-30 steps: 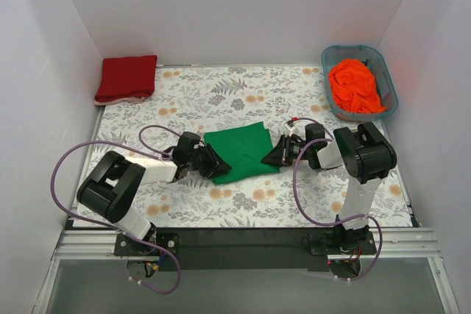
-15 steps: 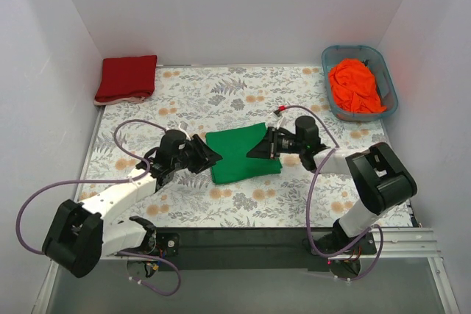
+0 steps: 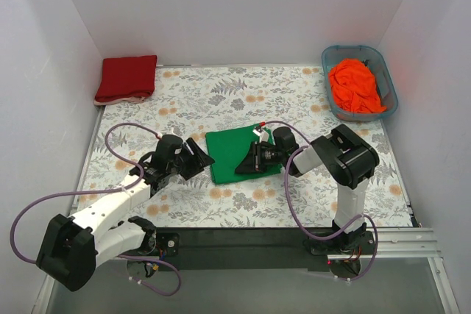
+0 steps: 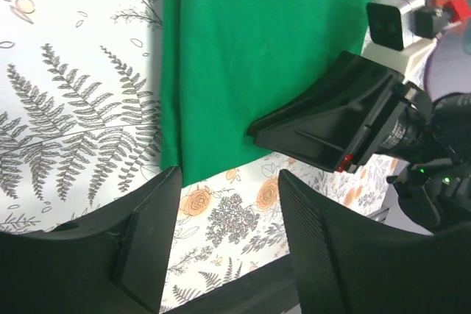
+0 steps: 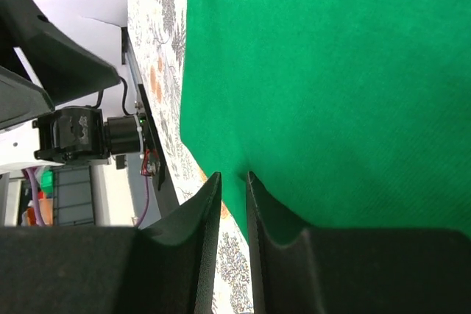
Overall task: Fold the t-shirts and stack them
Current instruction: Fold the tshirt
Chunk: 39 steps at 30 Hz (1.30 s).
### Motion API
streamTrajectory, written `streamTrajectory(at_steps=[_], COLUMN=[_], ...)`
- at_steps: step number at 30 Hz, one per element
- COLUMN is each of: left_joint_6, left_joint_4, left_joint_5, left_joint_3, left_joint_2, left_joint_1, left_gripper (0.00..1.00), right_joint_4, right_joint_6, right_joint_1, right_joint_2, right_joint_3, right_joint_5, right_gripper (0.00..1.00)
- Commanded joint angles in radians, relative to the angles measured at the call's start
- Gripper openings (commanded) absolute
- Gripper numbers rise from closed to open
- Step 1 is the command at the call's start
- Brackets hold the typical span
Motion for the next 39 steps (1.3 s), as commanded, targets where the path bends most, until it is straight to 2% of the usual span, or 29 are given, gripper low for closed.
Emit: streamTrajectory(at_steps=[1,3,6,11,20,24,27,31,32,34,35,36,39], left_joint_6=[0.029,0.034,0.047,0.070,0.103,0.127,0.136,0.147,0.147,0.149,0.158,0.158,0.178], left_joint_4=[-0.038,-0.041,-0.054,-0.070,-0.077,-0.081,-0.092,-0.118,-0.123,-0.150,-0.161,-0.191,-0.267], left_joint_5=[-0.062,-0.090,-0.151,-0.204,-0.242,-0.247,-0.254,-0.262,-0.270,-0.297,-0.305,-0.316,-0.360], left_joint_3=[-0.009,-0.009,-0.005,-0.004,-0.027,-0.030,-0.032,-0.004,0.010,0.025,0.045,0.059,0.109], left_joint_2=[-0.038,-0.060,-0.095,-0.150,-0.238,-0.281,-0.308,-0.315,-0.313,-0.298,-0.290,-0.275,-0.209], left_joint_1=[-0.003,-0.003,-0.003,-0.003,-0.003,-0.002,-0.002,0.000,-0.002,-0.002,-0.002,-0.002,0.014], left_gripper=[0.58,0.65,0.70,0.80,0.82,0.82,0.82,0.83,0.83,0.85,0.86,0.87,0.92], right_joint_4=[-0.034,-0.045,-0.061,-0.065,-0.058,-0.063,-0.083,-0.257,-0.372,-0.495,-0.641,-0.705,-0.899], right_joint_6=[-0.045,-0.048,-0.056,-0.062,-0.086,-0.105,-0.143,-0.273,-0.354,-0.450,-0.491,-0.578,-0.681], right_joint_1=[-0.011,-0.036,-0.095,-0.206,-0.303,-0.326,-0.330,-0.309,-0.285,-0.248,-0.205,-0.177,-0.059], right_joint_2=[-0.059,-0.127,-0.173,-0.110,0.159,0.134,0.045,-0.089,-0.142,-0.211,-0.231,-0.250,-0.303], right_joint_3=[-0.003,0.023,0.052,0.129,0.243,0.233,0.221,0.241,0.247,0.279,0.295,0.308,0.342], right_joint_5=[0.046,0.038,0.032,0.027,0.061,0.056,0.044,0.049,0.078,0.128,0.201,0.246,0.403], right_gripper=[0.27,0.27,0.27,0.27,0.28,0.28,0.29,0.34,0.35,0.40,0.43,0.45,0.51])
